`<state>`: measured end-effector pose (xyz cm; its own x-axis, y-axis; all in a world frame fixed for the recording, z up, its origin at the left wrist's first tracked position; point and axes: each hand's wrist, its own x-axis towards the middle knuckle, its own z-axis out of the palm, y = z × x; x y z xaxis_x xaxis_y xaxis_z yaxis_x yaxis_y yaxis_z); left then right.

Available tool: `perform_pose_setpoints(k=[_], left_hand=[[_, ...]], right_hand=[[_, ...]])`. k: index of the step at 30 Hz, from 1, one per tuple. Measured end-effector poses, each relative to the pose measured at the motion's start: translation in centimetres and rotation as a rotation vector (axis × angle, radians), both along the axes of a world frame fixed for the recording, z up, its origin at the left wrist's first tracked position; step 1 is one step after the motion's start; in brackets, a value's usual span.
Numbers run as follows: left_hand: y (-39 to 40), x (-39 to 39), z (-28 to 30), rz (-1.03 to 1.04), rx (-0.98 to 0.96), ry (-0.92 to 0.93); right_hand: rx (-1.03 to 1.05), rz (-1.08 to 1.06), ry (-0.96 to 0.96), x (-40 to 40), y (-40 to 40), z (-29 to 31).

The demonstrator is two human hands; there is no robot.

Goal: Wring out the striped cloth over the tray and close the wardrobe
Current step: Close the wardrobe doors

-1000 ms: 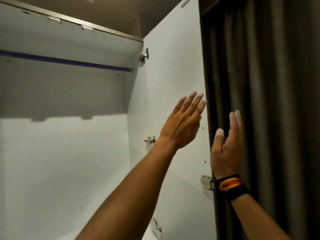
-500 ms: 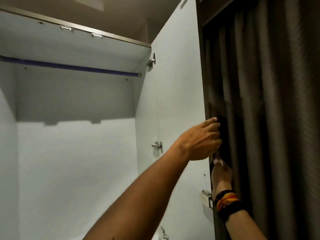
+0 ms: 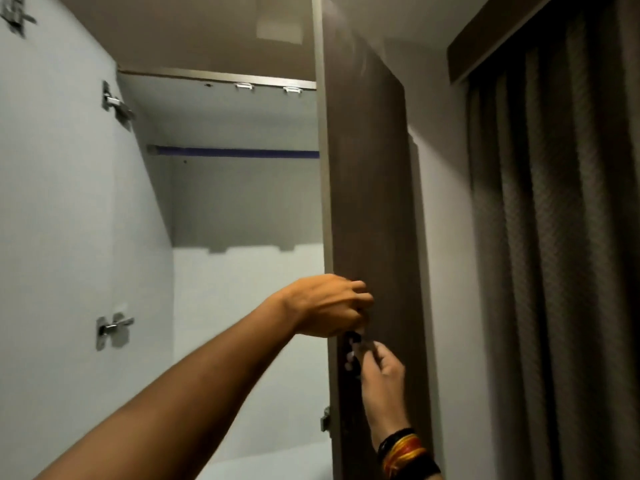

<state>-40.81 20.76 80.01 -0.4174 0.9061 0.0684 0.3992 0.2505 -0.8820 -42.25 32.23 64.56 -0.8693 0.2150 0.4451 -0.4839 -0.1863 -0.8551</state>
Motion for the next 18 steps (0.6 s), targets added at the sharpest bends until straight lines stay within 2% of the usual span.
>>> perform_pose_setpoints(k=[6, 13, 18], left_hand=[[-4.1, -2.8, -0.5, 0.385, 0.163, -0.011], [-6.1, -6.7, -0.4, 0.472, 0.264, -0.042], [-7.6, -9.5, -1.1, 0.472, 0.327, -0.035]], right_hand=[[0.257, 0.057, -0.017, -4.5, -5.6, 1.3], [0.396, 0.024, -0.074, -8.6, -8.4, 2.7], [0.4, -0.016, -0.098, -10.9, -10.3, 2.9]])
